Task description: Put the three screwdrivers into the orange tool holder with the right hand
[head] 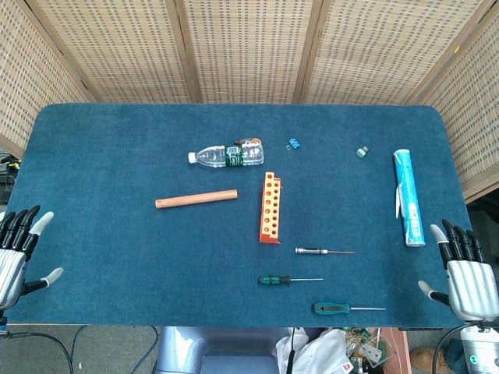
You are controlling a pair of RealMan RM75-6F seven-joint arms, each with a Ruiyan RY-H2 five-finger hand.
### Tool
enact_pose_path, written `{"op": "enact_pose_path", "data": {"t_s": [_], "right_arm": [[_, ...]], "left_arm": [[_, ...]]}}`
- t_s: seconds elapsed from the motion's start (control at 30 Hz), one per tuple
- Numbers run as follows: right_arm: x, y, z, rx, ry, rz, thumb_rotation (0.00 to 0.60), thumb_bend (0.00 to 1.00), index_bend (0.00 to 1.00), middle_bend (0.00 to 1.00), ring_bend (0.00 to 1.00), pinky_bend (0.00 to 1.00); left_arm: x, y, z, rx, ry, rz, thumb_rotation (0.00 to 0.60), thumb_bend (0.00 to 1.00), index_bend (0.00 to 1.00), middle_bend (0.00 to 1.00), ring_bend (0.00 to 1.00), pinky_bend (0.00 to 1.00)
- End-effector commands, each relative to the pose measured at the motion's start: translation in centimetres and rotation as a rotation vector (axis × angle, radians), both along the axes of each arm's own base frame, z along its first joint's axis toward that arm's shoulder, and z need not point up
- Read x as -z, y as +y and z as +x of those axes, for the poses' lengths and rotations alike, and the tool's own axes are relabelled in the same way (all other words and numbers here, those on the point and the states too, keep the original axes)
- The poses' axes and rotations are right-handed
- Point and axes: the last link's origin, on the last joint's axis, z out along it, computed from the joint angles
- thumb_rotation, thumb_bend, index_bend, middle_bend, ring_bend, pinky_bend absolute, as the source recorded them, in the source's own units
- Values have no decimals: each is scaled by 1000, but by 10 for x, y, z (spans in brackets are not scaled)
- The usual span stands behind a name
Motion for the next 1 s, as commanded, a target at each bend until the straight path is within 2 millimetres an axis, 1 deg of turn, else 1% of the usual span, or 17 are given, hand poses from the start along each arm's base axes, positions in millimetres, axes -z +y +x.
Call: {"op": "enact_pose_path", "data": {"t_s": [0.03, 0.17, 0.23, 0.27, 0.3, 0.33, 0.4, 0.47, 0.5, 0.57, 0.63, 0.73, 0.83, 0.9, 1.0], "right_arm": [[1, -1, 0, -6, -2, 0, 600, 0, 0, 0, 0, 0], [4, -5, 1, -36, -14, -2, 600, 0, 0, 0, 0, 0], [9, -10, 2, -70, -29, 9, 600, 0, 2, 0, 0, 0], [12, -12, 2, -82, -36, 20, 600, 0, 9, 0, 0, 0], [15, -14, 3, -93, -45, 35, 600, 0, 44, 0, 0, 0], [25, -22, 7, -121, -88, 95, 600, 0, 92, 0, 0, 0], [34, -33, 12, -146, -145, 183, 600, 0, 159, 0, 0, 0], [43, -46, 20, -165, -187, 267, 600, 2, 186, 0, 0, 0], [54, -57, 32, -193, -222, 314, 600, 8, 205, 0, 0, 0], [67, -75, 43, -210, -234, 341, 600, 43, 246, 0, 0, 0], [81, -89, 53, -229, -237, 339, 600, 112, 295, 0, 0, 0], [93, -99, 57, -237, -238, 333, 600, 167, 349, 0, 0, 0], [113, -108, 60, -213, -244, 351, 600, 199, 386, 0, 0, 0], [121, -112, 61, -191, -245, 368, 600, 202, 393, 0, 0, 0], [139, -115, 64, -155, -223, 406, 600, 202, 398, 0, 0, 0]], "left_arm": [[0, -3, -1, -19, -3, -25, 600, 0, 0, 0, 0, 0], [-2, -5, -2, -57, 8, -53, 600, 0, 0, 0, 0, 0], [-3, -5, -2, -76, 5, -59, 600, 0, 0, 0, 0, 0], [-3, -4, -2, -79, 6, -59, 600, 0, 0, 0, 0, 0], [-4, -4, -2, -80, 6, -59, 600, 0, 0, 0, 0, 0], [-4, -3, -2, -83, 8, -57, 600, 0, 0, 0, 0, 0], [-3, -1, -1, -83, 9, -55, 600, 0, 0, 0, 0, 0], [-2, 1, 0, -81, 15, -52, 600, 0, 0, 0, 0, 0], [-1, 2, 0, -80, 23, -52, 600, 0, 0, 0, 0, 0], [2, 4, 1, -85, 33, -51, 600, 0, 0, 0, 0, 0], [5, 6, 1, -88, 37, -55, 600, 0, 0, 0, 0, 0], [6, 7, 1, -90, 40, -55, 600, 0, 0, 0, 0, 0], [7, 9, 0, -92, 49, -51, 600, 0, 0, 0, 0, 0], [8, 10, 0, -95, 50, -54, 600, 0, 0, 0, 0, 0], [9, 12, -1, -102, 53, -59, 600, 0, 0, 0, 0, 0]]}}
